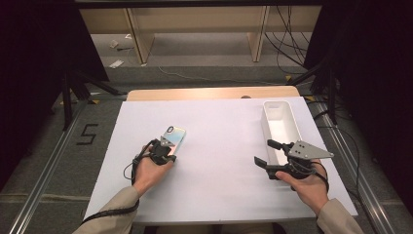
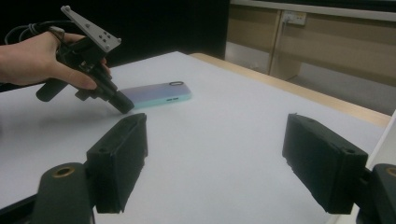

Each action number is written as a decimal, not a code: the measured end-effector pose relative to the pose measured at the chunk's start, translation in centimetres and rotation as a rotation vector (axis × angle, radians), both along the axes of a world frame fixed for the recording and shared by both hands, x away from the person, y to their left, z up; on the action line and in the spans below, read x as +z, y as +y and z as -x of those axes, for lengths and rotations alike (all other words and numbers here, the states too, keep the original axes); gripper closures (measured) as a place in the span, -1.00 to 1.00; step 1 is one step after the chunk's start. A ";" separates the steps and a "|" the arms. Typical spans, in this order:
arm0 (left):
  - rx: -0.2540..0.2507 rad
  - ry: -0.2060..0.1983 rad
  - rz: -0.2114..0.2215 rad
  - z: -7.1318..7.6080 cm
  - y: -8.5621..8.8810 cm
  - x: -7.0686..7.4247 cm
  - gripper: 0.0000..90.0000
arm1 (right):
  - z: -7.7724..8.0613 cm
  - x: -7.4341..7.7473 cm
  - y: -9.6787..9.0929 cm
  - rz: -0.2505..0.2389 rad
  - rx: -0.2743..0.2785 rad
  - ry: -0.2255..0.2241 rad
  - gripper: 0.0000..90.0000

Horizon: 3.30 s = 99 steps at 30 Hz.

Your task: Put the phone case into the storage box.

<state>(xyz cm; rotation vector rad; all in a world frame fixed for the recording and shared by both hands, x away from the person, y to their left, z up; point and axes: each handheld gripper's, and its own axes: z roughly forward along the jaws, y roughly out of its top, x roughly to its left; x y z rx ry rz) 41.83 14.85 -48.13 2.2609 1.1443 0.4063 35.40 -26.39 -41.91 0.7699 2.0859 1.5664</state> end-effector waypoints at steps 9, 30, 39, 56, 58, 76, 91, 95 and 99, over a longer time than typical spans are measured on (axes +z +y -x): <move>-0.015 -0.005 0.014 0.2 -0.1 0.1 0.85 | 0.0 0.0 0.0 0.000 0.002 0.000 -0.49; 0.131 -0.056 -0.036 -3.2 1.4 2.9 -0.84 | 0.0 0.1 0.0 -0.009 0.001 -0.001 -0.49; 0.133 0.017 -0.090 -5.3 1.0 2.1 -1.00 | 0.0 0.1 0.0 -0.008 0.000 0.000 -0.49; 0.179 0.130 -0.135 -7.0 0.5 0.8 -0.97 | 0.0 0.1 0.0 -0.011 0.001 -0.002 -0.49; 0.187 0.138 -0.129 -7.0 0.7 0.7 -0.93 | 0.0 0.1 0.0 -0.009 0.004 -0.004 -0.49; 0.214 0.208 -0.084 -7.2 0.7 0.6 -0.68 | 0.0 0.1 0.0 -0.003 0.005 -0.001 -0.49; 0.227 0.198 -0.063 -7.0 0.9 0.5 -0.64 | 0.0 0.1 0.1 -0.001 0.004 -0.003 -0.49; 0.229 0.193 -0.054 -6.9 1.0 0.4 -0.64 | 0.0 0.1 0.1 0.000 0.004 -0.003 -0.49; 0.230 0.183 -0.046 -6.7 1.1 0.4 -0.63 | 0.0 0.1 0.1 0.000 0.003 -0.002 -0.49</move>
